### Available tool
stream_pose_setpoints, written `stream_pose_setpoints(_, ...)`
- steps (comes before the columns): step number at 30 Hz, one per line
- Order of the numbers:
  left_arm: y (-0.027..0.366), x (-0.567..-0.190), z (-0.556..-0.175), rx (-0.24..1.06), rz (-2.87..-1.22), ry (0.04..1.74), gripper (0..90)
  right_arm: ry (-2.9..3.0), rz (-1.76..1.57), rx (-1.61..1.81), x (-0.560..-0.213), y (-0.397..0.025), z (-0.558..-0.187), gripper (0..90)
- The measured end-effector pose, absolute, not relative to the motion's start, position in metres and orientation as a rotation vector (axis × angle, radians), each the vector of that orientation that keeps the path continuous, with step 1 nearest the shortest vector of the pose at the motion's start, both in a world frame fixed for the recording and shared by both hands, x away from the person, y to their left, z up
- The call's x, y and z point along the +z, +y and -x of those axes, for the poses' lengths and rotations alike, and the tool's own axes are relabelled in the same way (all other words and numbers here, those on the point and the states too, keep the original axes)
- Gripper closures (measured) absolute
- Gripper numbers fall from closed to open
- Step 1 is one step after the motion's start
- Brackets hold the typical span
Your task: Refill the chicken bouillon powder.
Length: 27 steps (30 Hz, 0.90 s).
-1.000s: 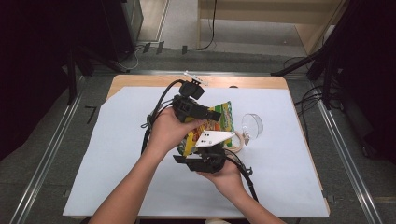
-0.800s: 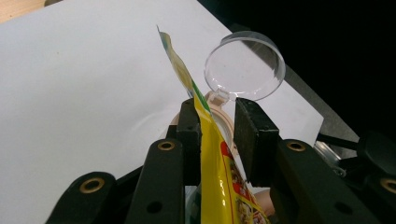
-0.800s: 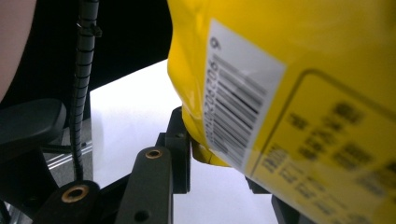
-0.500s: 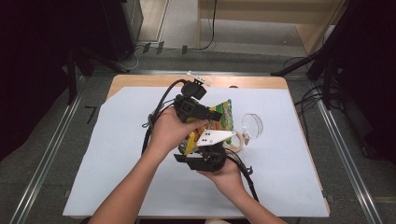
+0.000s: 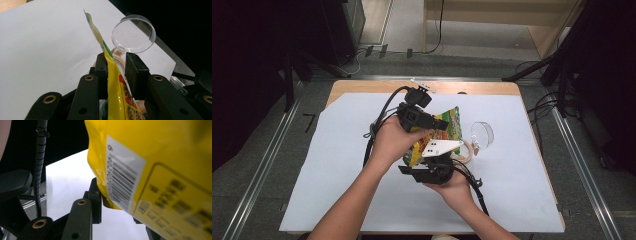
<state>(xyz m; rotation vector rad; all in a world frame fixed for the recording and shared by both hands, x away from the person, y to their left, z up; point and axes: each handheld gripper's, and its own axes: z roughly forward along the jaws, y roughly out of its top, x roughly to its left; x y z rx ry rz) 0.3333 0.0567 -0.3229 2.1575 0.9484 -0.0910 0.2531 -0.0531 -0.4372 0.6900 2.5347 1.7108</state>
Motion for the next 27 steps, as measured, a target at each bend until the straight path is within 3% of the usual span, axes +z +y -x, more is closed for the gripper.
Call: stream_pose_setpoints(27,0.0571,-0.3236,-0.3356,-0.104,-2.157,0.956,73.3,2.535,-0.697,1.709,-0.4359,-0.0533,-0.2527,68.4)
